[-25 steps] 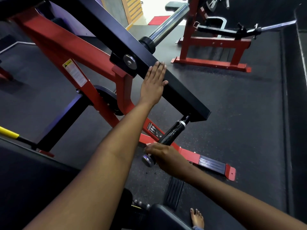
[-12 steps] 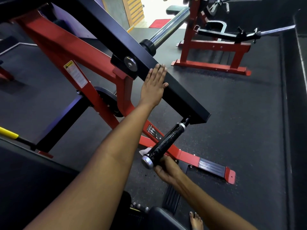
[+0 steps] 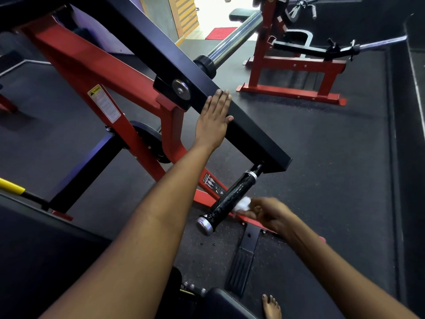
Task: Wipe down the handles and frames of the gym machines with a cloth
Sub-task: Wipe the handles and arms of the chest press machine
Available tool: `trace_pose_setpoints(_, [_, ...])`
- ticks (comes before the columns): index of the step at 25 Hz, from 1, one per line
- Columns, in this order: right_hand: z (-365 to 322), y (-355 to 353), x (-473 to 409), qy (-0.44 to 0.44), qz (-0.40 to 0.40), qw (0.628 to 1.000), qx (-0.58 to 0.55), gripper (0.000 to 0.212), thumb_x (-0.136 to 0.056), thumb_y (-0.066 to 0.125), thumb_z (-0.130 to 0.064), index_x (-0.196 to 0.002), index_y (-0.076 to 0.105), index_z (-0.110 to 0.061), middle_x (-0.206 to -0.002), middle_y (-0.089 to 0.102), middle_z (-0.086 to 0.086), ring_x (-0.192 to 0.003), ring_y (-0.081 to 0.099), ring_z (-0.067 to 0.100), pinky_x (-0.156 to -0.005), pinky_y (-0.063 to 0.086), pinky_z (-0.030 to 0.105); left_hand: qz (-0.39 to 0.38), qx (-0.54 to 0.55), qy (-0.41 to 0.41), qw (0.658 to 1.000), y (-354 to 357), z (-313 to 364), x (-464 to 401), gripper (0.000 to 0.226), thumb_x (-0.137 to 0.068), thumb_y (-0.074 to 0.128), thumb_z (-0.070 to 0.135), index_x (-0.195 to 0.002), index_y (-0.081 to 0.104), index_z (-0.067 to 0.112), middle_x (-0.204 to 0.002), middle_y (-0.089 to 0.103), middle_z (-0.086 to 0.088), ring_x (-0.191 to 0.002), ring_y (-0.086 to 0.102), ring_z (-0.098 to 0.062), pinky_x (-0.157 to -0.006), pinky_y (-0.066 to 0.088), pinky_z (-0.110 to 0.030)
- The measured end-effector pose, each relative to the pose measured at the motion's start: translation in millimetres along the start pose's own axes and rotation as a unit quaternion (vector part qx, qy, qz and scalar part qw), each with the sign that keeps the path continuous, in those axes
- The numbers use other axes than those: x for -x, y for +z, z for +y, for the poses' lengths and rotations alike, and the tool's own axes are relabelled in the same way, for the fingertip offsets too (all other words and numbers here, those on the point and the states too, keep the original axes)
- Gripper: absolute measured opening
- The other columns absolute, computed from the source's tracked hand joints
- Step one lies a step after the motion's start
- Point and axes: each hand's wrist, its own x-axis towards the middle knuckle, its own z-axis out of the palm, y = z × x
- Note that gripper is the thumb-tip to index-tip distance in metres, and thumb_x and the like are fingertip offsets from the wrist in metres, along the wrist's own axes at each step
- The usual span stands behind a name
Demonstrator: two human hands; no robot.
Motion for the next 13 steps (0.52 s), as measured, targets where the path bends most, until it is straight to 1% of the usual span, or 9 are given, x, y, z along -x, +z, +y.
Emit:
trace_pose_setpoints(1, [-9, 0, -2, -0.074, 0.048, 0.995, 0.043, 0.014, -0.089, 0.038, 0.014, -0.083, 0.051, 0.016, -0.070, 0.060, 0.018, -0.055, 0.060, 0.021, -0.077, 0.057, 0.037, -0.001, 0.003, -0.001, 1.000, 0, 0, 0, 0.057, -0.105, 0.017, 0.036, -0.153, 0.000, 0.010, -0.162, -0.002, -0.005, -0.148, -0.007, -0.020, -0.115, -0.015, -0.032])
trace_pose_setpoints(2, [-15, -1, -9, -0.179, 0.102, 0.973, 0.104, 0.015, -0.087, 0.043, 0.010, -0.078, 0.055, 0.009, -0.066, 0.058, 0.009, -0.056, 0.058, 0.016, -0.072, 0.056, 0.033, -0.002, 0.005, -0.001, 1.000, -1, 0, 0, 0.057, -0.105, 0.017, 0.036, -0.153, 0.000, 0.010, -0.162, -0.002, -0.005, -0.148, -0.007, -0.020, -0.115, -0.016, -0.032])
trace_pose_setpoints(3, [-18, -4, -17, -0.302, 0.156, 0.925, 0.172, 0.015, -0.087, 0.048, 0.004, -0.082, 0.061, 0.001, -0.069, 0.060, 0.002, -0.060, 0.057, 0.012, -0.066, 0.052, 0.026, -0.003, 0.005, -0.002, 1.000, -1, 0, 0, 0.057, -0.105, 0.017, 0.036, -0.153, -0.001, 0.010, -0.162, -0.003, -0.004, -0.148, -0.007, -0.020, -0.115, -0.016, -0.032])
trace_pose_setpoints(4, [-18, -8, -22, -0.413, 0.176, 0.860, 0.243, 0.016, -0.090, 0.051, -0.002, -0.089, 0.065, -0.011, -0.074, 0.062, -0.003, -0.062, 0.056, 0.008, -0.061, 0.047, 0.020, -0.002, 0.004, -0.003, 1.000, -1, 1, 0, 0.057, -0.105, 0.017, 0.036, -0.153, -0.001, 0.010, -0.162, -0.003, -0.004, -0.148, -0.008, -0.019, -0.115, -0.016, -0.032])
trace_pose_setpoints(6, [-4, -13, -28, -0.551, 0.114, 0.726, 0.395, 0.021, -0.094, 0.050, -0.006, -0.105, 0.065, -0.017, -0.085, 0.068, 0.001, -0.066, 0.061, 0.011, -0.059, 0.048, 0.019, -0.004, 0.006, -0.003, 1.000, -2, 1, 0, 0.057, -0.105, 0.017, 0.036, -0.153, -0.001, 0.011, -0.162, -0.004, -0.004, -0.148, -0.008, -0.019, -0.115, -0.016, -0.032])
trace_pose_setpoints(8, [28, -14, -28, -0.608, 0.028, 0.603, 0.516, 0.029, -0.088, 0.053, 0.002, -0.114, 0.062, -0.008, -0.105, 0.068, 0.012, -0.087, 0.068, 0.021, -0.079, 0.055, 0.026, -0.005, 0.008, -0.003, 1.000, -2, 1, 0, 0.057, -0.105, 0.017, 0.036, -0.153, -0.001, 0.011, -0.162, -0.004, -0.004, -0.148, -0.008, -0.019, -0.115, -0.016, -0.032])
trace_pose_setpoints(10, [62, -6, -18, -0.652, -0.079, 0.506, 0.559, 0.036, -0.085, 0.052, 0.006, -0.120, 0.058, -0.001, -0.122, 0.061, 0.015, -0.112, 0.060, 0.023, -0.102, 0.044, 0.027, -0.002, 0.009, -0.004, 1.000, -2, 2, 0, 0.057, -0.105, 0.018, 0.035, -0.153, 0.000, 0.010, -0.162, -0.002, -0.004, -0.148, -0.007, -0.019, -0.115, -0.016, -0.031])
trace_pose_setpoints(12, [66, -5, -15, -0.675, -0.186, 0.416, 0.580, 0.031, -0.089, 0.050, 0.000, -0.119, 0.058, 0.002, -0.122, 0.060, 0.018, -0.117, 0.056, 0.024, -0.104, 0.042, 0.030, -0.003, 0.010, -0.003, 1.000, -2, 2, 1, 0.057, -0.105, 0.018, 0.036, -0.153, 0.000, 0.010, -0.162, -0.002, -0.004, -0.148, -0.007, -0.019, -0.115, -0.016, -0.031])
trace_pose_setpoints(13, [52, -6, -19, -0.677, -0.196, 0.387, 0.595, 0.029, -0.088, 0.053, -0.001, -0.116, 0.060, 0.003, -0.119, 0.062, 0.018, -0.114, 0.058, 0.025, -0.100, 0.045, 0.032, -0.003, 0.009, -0.003, 1.000, -2, 3, 1, 0.057, -0.105, 0.018, 0.036, -0.153, 0.000, 0.010, -0.162, -0.003, -0.004, -0.148, -0.007, -0.019, -0.115, -0.016, -0.032])
